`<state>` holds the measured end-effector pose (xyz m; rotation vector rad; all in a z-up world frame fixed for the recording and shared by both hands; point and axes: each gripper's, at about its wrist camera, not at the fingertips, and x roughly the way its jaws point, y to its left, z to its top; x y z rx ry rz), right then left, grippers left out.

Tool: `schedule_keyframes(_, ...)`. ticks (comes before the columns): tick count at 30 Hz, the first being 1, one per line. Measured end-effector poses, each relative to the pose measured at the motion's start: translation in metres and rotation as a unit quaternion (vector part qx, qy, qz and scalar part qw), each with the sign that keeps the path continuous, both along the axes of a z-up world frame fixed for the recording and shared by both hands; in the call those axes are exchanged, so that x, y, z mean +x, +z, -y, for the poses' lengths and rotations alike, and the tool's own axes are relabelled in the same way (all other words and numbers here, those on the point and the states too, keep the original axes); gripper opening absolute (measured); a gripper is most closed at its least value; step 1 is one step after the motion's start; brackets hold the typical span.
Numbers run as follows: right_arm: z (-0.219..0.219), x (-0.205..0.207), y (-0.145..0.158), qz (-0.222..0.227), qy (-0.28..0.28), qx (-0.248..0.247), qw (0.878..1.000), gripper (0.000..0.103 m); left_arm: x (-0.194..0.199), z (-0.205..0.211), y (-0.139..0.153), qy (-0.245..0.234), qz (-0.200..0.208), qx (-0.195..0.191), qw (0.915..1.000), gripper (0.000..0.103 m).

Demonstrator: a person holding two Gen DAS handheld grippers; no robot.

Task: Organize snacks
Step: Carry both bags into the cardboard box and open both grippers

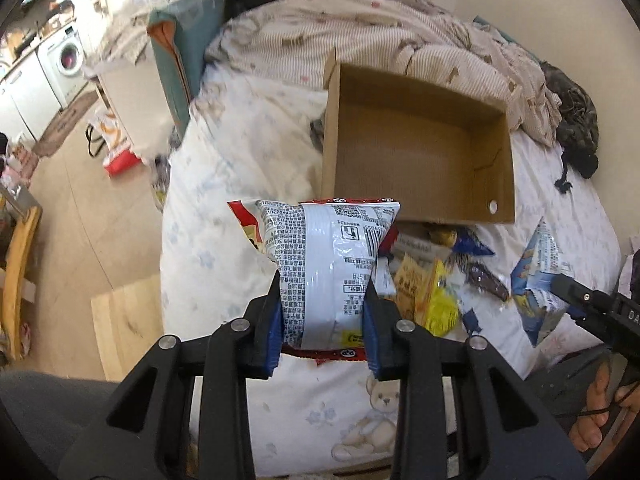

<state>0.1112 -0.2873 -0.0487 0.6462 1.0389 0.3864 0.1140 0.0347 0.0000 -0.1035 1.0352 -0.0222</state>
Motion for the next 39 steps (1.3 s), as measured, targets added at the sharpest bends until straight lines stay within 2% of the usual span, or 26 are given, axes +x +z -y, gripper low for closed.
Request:
schedule_keyframes(9,-0.003,0.035,0.041,0.076,-0.007,-0.012,0.997,0.049,0.041,0.018,0.031,-0.02,0.047,0.011,0.9986,0.029)
schedule_keyframes(14,-0.006,0.065,0.055,0.095,-0.012,-0.032,0.995,0.049,0.074,0.037,0.041,-0.035,0.067,0.017,0.997,0.029)
schedule_keyframes(18,-0.003,0.089,0.053,0.093,-0.019,-0.031,0.995,0.049,0.096,0.047,0.041,-0.037,0.079,0.024,0.9959,0.029)
schedule_keyframes(26,-0.005,0.135,0.032,0.086,-0.029,-0.055,0.994,0.049,0.131,0.063,0.018,-0.044,0.094,0.049,0.9934,0.029)
schedule_keyframes(33,-0.008,0.149,0.003,0.071,-0.025,-0.076,0.994,0.049,0.15,0.067,-0.02,-0.052,0.069,0.053,0.9948,0.029)
schedule_keyframes(39,-0.014,0.155,-0.007,0.062,-0.02,-0.097,0.993,0.049,0.159,0.064,-0.038,-0.044,0.046,0.041,0.9972,0.029)
